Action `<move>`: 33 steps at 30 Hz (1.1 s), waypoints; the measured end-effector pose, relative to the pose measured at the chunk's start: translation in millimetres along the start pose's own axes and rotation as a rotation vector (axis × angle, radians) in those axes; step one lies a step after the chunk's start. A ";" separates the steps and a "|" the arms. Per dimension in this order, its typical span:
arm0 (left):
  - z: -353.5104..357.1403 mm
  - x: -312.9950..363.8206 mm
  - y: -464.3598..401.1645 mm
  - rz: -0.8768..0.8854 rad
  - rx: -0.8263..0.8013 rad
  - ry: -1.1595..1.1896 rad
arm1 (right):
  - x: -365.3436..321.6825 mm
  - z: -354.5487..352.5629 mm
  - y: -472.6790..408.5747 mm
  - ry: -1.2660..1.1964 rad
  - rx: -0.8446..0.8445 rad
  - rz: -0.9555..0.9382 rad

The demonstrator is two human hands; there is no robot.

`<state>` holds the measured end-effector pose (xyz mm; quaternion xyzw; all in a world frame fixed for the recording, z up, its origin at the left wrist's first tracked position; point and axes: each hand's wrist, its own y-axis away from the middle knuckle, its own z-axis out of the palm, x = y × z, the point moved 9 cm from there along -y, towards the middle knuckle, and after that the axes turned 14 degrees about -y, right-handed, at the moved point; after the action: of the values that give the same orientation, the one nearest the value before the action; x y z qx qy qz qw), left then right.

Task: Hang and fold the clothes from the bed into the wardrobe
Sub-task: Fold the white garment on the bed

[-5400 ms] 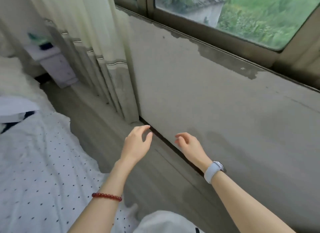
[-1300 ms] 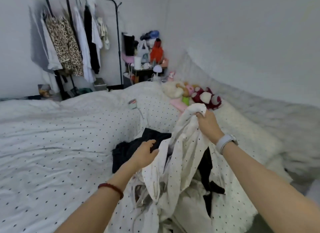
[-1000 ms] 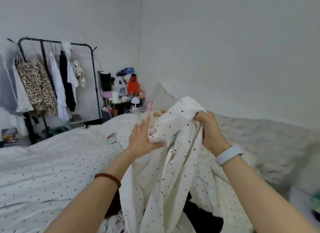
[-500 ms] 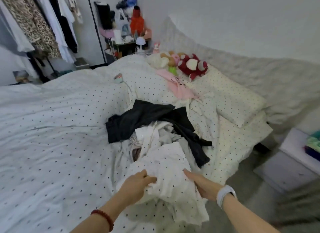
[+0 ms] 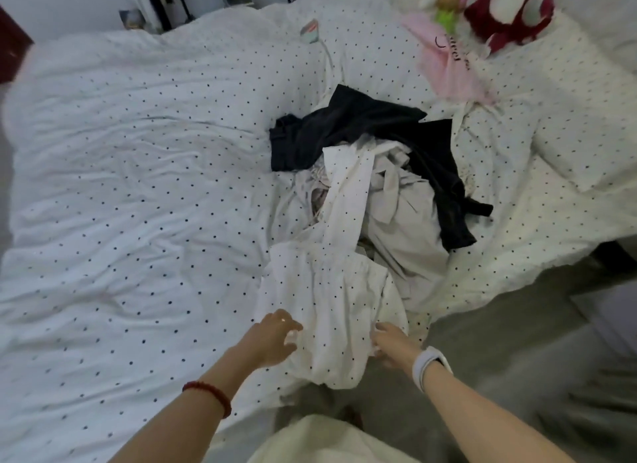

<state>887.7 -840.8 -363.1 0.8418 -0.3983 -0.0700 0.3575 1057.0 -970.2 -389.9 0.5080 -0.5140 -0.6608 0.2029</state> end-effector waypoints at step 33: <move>-117.0 -103.1 55.7 -0.165 0.664 0.707 | -115.1 78.7 49.1 0.381 -0.104 -0.570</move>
<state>830.8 -726.4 -257.8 0.9112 -0.1854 0.3226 0.1766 1021.5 -861.1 -296.6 0.7343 -0.2697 -0.6096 0.1281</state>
